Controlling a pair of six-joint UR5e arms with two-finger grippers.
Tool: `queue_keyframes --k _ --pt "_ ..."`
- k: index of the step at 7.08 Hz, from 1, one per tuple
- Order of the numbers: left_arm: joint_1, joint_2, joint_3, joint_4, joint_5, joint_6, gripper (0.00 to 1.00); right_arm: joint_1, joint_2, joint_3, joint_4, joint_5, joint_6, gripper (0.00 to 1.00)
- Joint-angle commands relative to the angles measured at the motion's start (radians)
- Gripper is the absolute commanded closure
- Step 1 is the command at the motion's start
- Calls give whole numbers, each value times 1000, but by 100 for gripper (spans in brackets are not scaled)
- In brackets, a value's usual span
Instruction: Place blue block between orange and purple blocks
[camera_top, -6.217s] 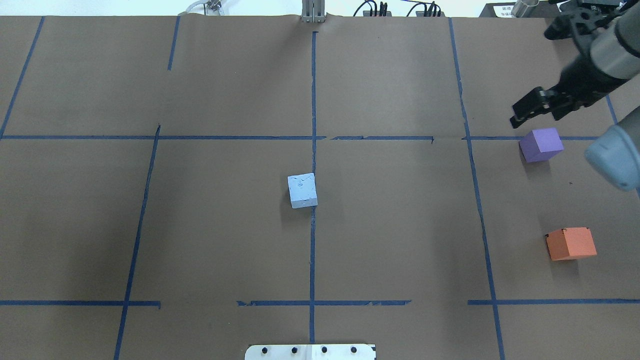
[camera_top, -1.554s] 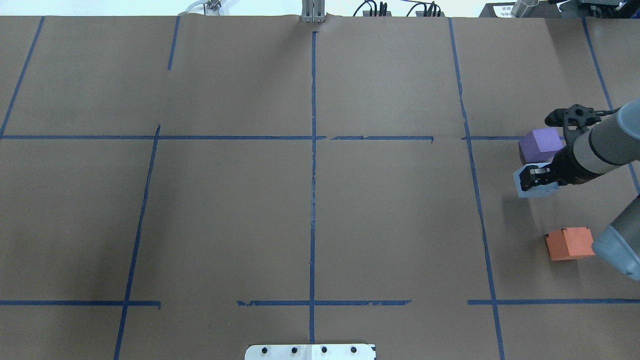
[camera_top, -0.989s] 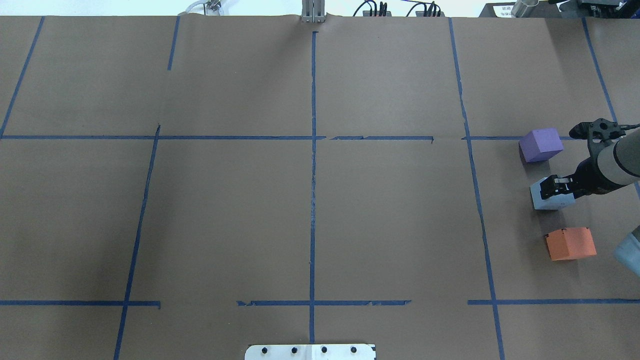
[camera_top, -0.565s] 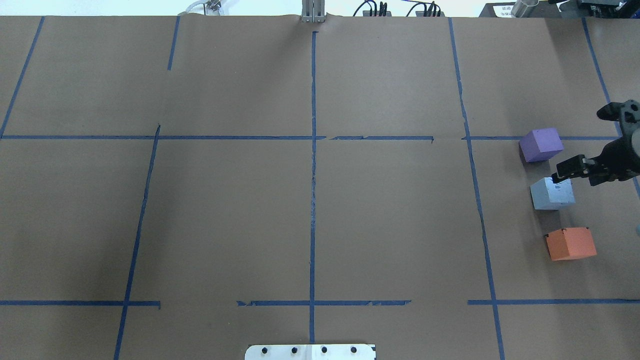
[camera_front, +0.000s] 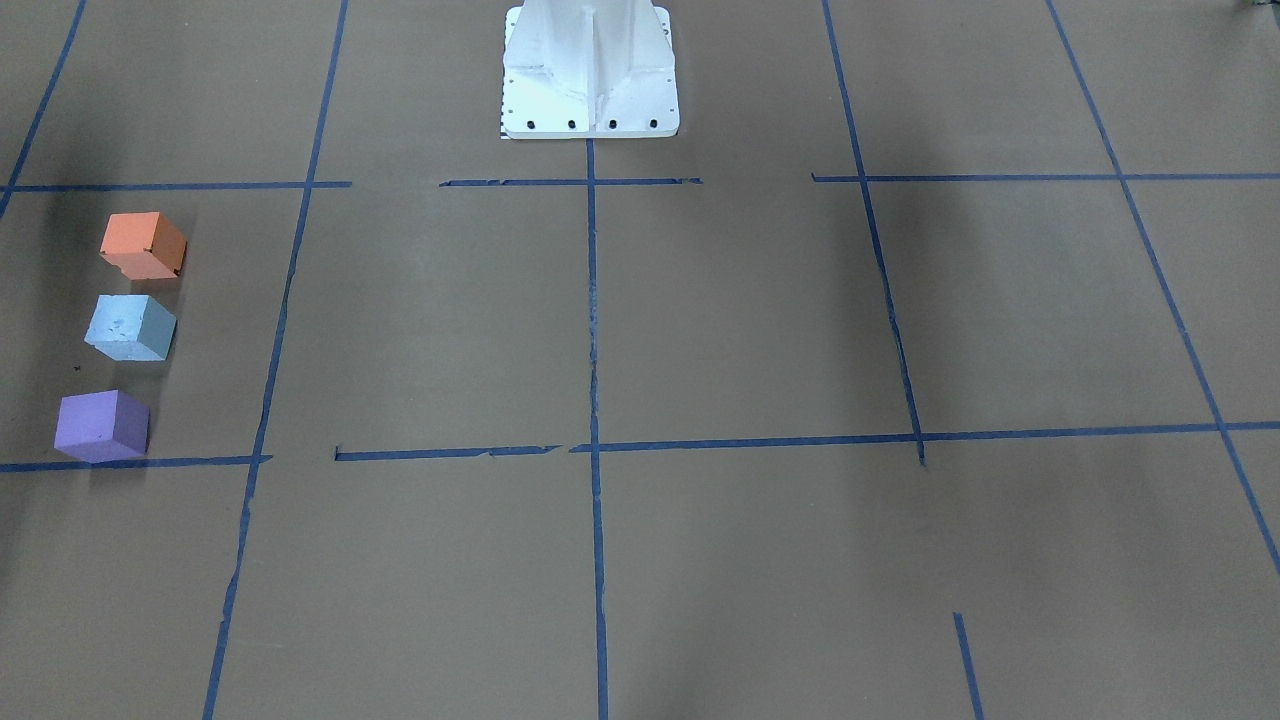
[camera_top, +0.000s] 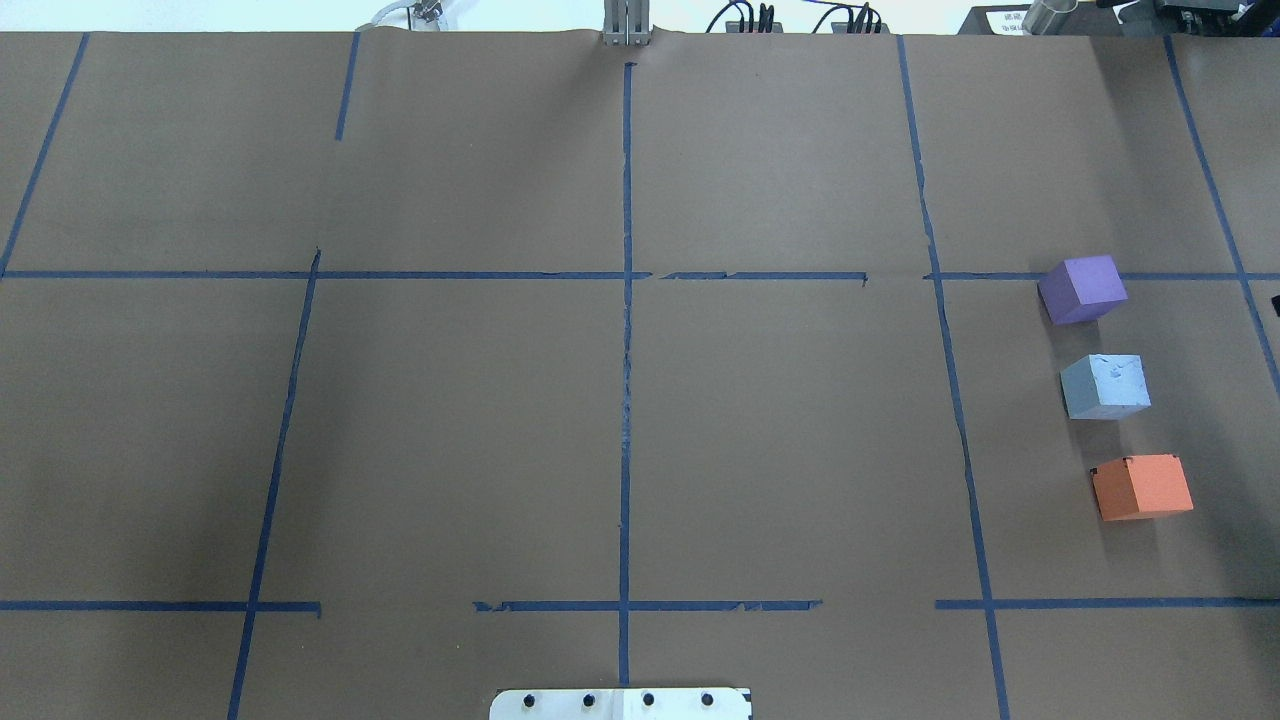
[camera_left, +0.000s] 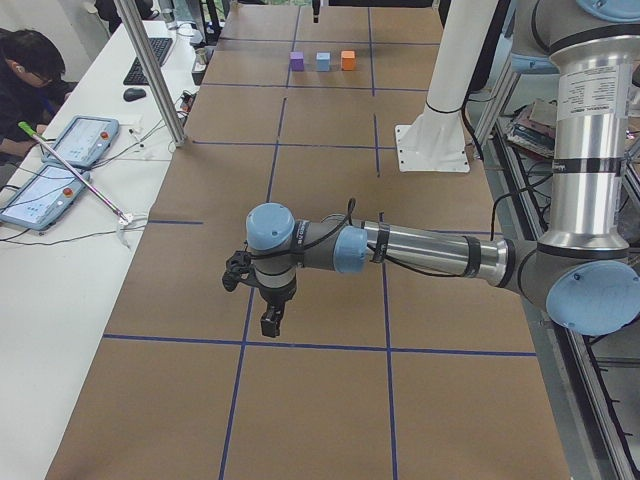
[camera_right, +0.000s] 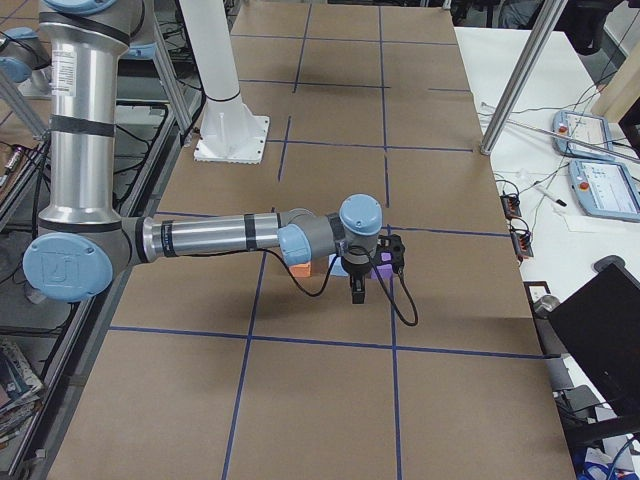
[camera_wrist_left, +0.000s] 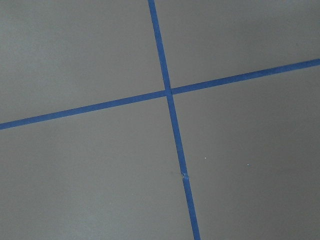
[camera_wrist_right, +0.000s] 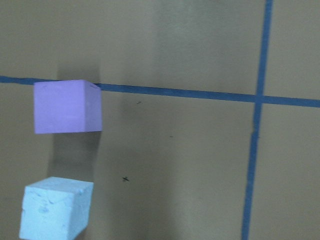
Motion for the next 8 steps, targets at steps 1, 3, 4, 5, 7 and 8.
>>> queue_keyframes --k 1,3,4,5,7,8 --pt "-2 5 12 15 0 26 0 125 -69 26 -161 -16 -256 0" --pt "-6 11 -4 -6 -1 22 0 127 -89 29 -150 -17 -253 0" --pt "-12 14 15 -6 0 20 0 125 -88 27 -147 -19 -251 0" --pt "-14 40 -4 7 7 17 0 125 -89 24 -126 -19 -248 0" --pt "-12 80 -9 1 14 21 0 125 -103 23 -89 -19 -250 0" --pt "-12 86 -8 -2 13 23 0 125 -111 23 -86 -17 -248 0"
